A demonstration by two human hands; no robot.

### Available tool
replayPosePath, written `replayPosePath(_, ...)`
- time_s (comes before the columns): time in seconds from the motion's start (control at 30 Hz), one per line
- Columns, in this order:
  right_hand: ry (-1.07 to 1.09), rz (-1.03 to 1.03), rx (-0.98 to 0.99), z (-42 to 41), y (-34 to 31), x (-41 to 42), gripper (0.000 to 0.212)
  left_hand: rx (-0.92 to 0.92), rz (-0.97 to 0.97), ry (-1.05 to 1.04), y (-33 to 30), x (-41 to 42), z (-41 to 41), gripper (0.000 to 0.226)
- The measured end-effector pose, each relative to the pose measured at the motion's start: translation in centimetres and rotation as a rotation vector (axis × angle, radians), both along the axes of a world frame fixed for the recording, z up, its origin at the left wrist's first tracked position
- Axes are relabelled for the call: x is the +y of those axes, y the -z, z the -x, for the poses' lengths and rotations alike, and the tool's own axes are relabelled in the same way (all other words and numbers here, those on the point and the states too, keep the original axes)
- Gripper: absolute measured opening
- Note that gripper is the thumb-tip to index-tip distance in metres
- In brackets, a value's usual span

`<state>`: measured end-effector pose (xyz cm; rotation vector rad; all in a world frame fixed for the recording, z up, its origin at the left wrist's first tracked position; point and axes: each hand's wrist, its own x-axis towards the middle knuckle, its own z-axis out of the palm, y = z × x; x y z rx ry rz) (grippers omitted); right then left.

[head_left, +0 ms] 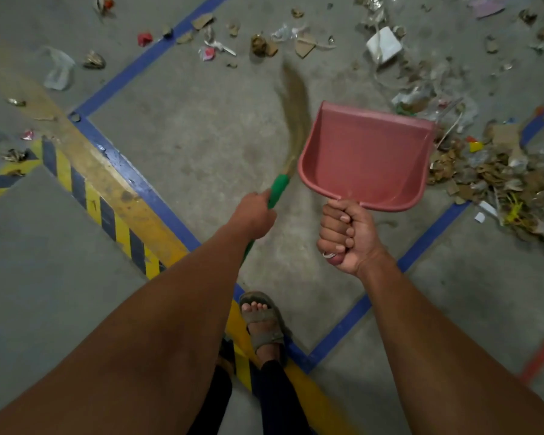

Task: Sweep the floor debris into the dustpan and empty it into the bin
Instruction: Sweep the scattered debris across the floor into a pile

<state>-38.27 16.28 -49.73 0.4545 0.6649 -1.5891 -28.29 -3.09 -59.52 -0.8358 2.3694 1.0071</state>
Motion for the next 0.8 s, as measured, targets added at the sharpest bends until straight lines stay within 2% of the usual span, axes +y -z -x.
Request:
replayPosePath(0.1,-0.037,-0.011,0.007,-0.6,0.1,-1.3,0.041,0.162,-0.017,0.082,-0.6,-1.1,-0.7,0.059)
replayPosePath(0.23,-0.113,0.0,0.02,-1.2,-0.4,-4.7,0.042,0.23,0.044,-0.017,-2.0,-3.9,-3.9,0.066)
replayPosePath(0.47,-0.238,0.031,0.018,-3.9,-1.0,-12.6,0.043,0.087,0.207,-0.534,-3.2,-9.9,-13.2,0.063)
replayPosePath(0.57,-0.306,0.055,0.01,-5.9,-0.8,-15.9,0.041,-0.044,0.216,-0.651,-2.2,-12.0,-17.2,0.061)
replayPosePath(0.63,-0.354,0.053,-0.001,-7.6,-0.6,-17.9,0.041,-0.111,0.162,-0.642,-1.3,-13.4,-19.3,0.054)
replayPosePath(0.7,-0.399,0.049,-0.013,-9.2,-0.3,-19.5,0.041,-0.114,0.058,-0.542,-0.8,-14.4,-20.8,0.053)
replayPosePath(0.8,-0.464,0.041,-0.025,-12.1,0.0,-22.1,0.042,0.016,-0.084,-0.477,-0.9,-15.7,-23.2,0.06)
